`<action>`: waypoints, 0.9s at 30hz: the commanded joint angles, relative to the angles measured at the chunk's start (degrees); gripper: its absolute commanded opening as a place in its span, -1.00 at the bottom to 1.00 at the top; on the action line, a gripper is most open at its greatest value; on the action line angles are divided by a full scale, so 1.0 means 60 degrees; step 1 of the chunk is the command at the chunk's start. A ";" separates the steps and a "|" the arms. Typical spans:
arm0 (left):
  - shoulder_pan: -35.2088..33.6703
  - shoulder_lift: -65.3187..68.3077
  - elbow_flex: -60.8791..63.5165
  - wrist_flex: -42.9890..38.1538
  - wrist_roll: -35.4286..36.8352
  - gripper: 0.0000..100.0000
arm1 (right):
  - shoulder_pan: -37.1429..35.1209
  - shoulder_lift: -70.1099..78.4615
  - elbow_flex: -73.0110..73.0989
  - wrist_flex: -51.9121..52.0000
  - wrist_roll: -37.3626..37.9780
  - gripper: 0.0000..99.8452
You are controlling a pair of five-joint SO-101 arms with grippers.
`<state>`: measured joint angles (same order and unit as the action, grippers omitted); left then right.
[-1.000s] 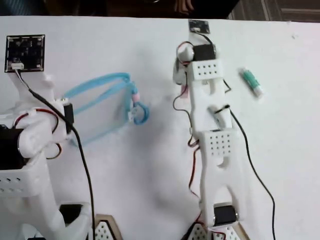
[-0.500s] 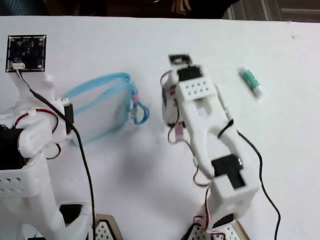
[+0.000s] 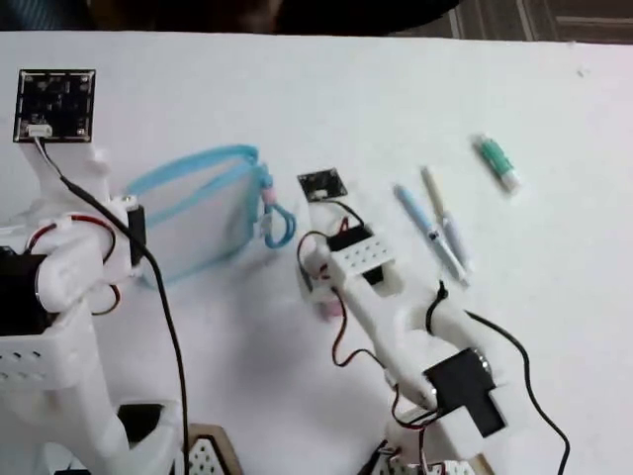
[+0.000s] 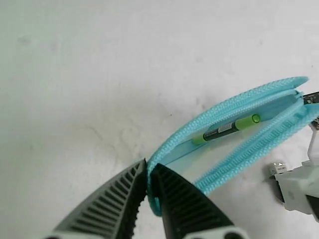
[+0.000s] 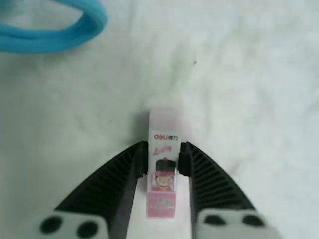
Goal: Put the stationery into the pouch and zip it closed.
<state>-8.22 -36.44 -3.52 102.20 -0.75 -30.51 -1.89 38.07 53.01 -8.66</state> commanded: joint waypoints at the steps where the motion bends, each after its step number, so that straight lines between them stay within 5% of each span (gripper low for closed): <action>1: -0.0081 -0.0051 -0.0015 -0.0044 -0.0073 -0.95 | -0.0095 -0.0359 -0.0029 0.0037 0.0073 -0.31; 4: -0.0081 -0.0051 -0.0015 -0.0044 -0.0073 -0.95 | -0.0095 -0.0286 -0.0190 0.0037 0.0073 -0.13; 10: -0.0081 -0.0051 -0.0015 -0.0044 -0.0059 -0.95 | -0.0095 -0.0212 -0.0821 -0.0110 0.0073 -0.47; 20: -0.0066 -0.0051 -0.0015 -0.0059 -0.0044 -0.95 | -0.0095 0.1839 -0.1275 0.0081 0.0542 -0.49; 26: -0.0066 -0.0051 -0.0015 -0.0059 -0.0044 -0.95 | -0.0066 0.1560 -0.1436 0.0110 0.0557 -0.99; 27: -0.0066 -0.0051 -0.0015 -0.0044 -0.0044 -0.95 | -0.0007 0.1429 -0.1480 0.0110 0.0498 -0.95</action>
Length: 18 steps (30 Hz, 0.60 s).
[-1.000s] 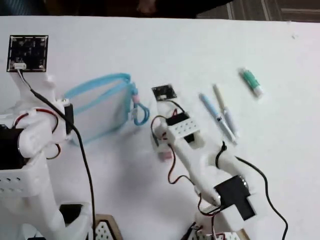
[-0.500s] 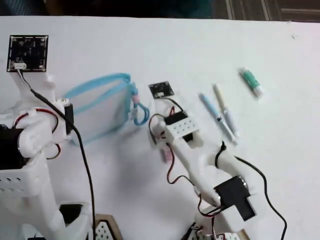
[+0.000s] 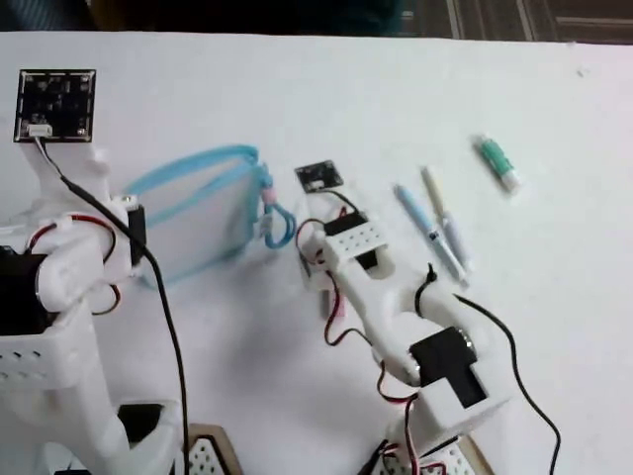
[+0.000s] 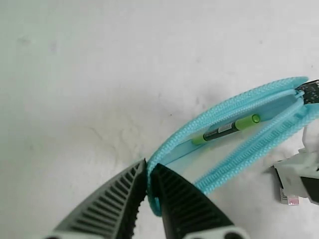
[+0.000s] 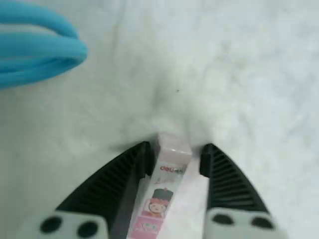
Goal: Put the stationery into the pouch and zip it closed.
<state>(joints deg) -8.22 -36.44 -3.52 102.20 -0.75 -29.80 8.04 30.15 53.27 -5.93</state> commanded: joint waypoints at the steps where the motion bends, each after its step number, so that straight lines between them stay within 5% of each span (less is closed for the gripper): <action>1: -0.0066 -0.0051 -0.0015 -0.0044 -0.0044 -0.95 | -0.0081 -0.0418 -0.0176 0.0051 0.0044 -0.89; 12: -0.0066 -0.0051 -0.0015 -0.0044 -0.0044 -0.95 | 0.0227 -0.6278 -0.1070 0.2337 0.0029 -0.97; 18: -0.0066 -0.0051 -0.0015 -0.0044 -0.0044 -0.95 | -0.0447 -0.8623 -0.3355 0.1062 -0.1055 -0.97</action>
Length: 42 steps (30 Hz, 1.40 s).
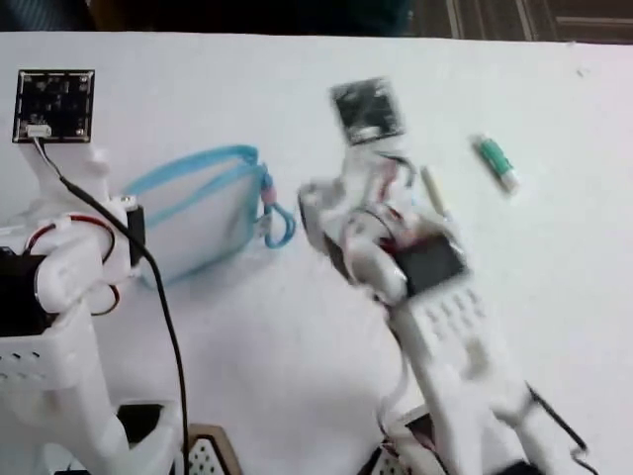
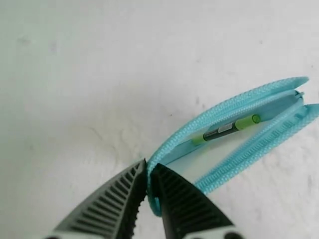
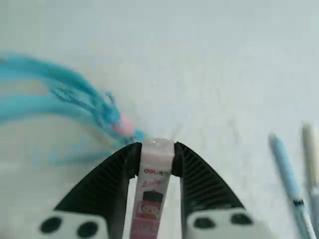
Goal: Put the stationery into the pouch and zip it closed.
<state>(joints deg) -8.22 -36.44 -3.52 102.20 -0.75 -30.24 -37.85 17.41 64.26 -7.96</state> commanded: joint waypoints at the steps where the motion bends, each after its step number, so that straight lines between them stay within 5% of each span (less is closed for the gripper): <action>1: -0.0066 -0.0051 -0.0015 -0.0044 -0.0044 -0.95 | -0.0579 -0.1004 -0.1509 -0.1194 -0.1128 -0.97; 5: -0.0066 -0.0051 -0.0015 -0.0059 -0.0044 -0.95 | -0.1297 -0.0945 -0.1729 -0.3509 -0.2491 -0.97; 10: -0.0066 -0.0051 -0.0015 -0.0044 -0.0044 -0.95 | -0.1839 0.0066 -0.1729 -0.5678 -0.2681 -0.97; 23: -0.0066 -0.0051 -0.0015 -0.0044 -0.0044 -0.95 | -0.2542 0.1179 0.0718 -0.6044 -0.2637 -0.97; 35: -0.0037 -0.0037 -0.0015 -0.0088 -0.0044 -0.95 | -0.2659 0.0491 0.3560 -0.8447 -0.0103 -0.96; 42: -0.0066 -0.0037 -0.0015 -0.0088 -0.0044 -0.95 | -0.2982 0.0462 0.2037 -0.6689 -0.0117 -0.45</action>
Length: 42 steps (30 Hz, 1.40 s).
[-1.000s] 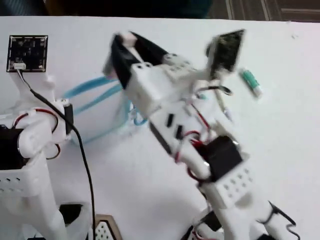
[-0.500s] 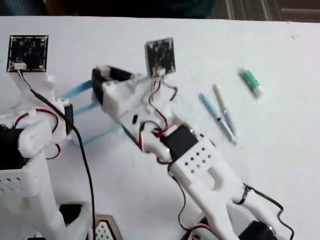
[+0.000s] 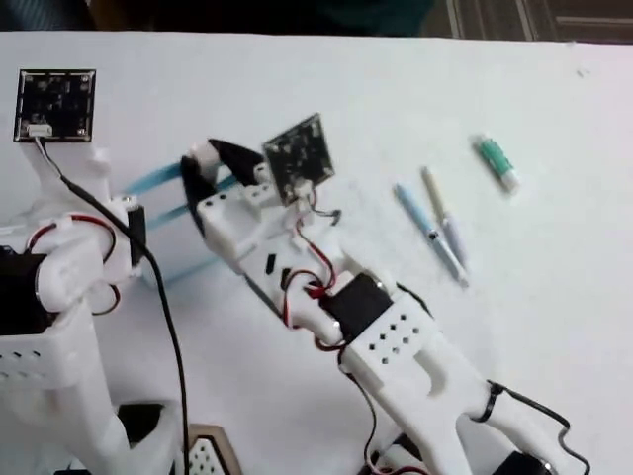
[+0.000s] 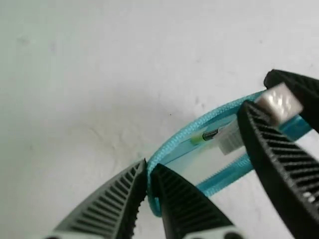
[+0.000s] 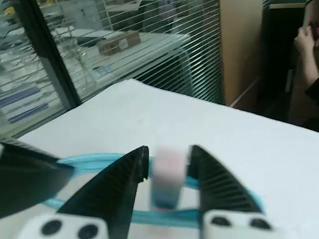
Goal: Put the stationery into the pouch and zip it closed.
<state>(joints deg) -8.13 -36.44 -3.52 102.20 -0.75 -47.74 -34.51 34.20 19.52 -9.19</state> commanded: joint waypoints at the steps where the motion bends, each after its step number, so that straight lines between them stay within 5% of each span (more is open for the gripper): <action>1: -0.0081 -0.0037 -0.0015 -0.0088 -0.0044 -0.95 | -0.0081 -0.0095 -0.1187 0.1092 0.0073 -0.43; 11: -0.0081 -0.0037 -0.0015 -0.0088 -0.0073 -0.95 | 0.1048 -0.0022 -0.4557 0.3451 -0.0850 -0.43; 17: -0.0081 -0.0037 -0.0015 -0.0073 -0.0073 -0.95 | 0.4418 0.0799 -0.5289 0.4681 -0.0630 -0.42; 21: -0.0081 -0.0037 -0.0015 -0.0073 -0.0073 -0.95 | 0.6308 0.2821 -0.5319 0.6293 0.1963 -0.42; 26: -0.0081 -0.0037 -0.0015 -0.0073 -0.0073 -0.95 | 0.7275 0.5516 -0.5333 0.7963 0.5216 -0.42; 34: -0.0081 -0.0037 0.0000 -0.0073 -0.0073 -0.95 | 0.6864 0.9018 -0.6755 0.8242 0.6945 -0.42; 42: -0.0095 -0.0037 0.0044 -0.0088 -0.0073 -0.95 | 0.7040 1.2286 -0.9216 0.8242 0.7018 -0.43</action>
<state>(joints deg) -8.22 -36.44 -3.43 102.11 -0.75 -6.07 35.38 -14.86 68.48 32.31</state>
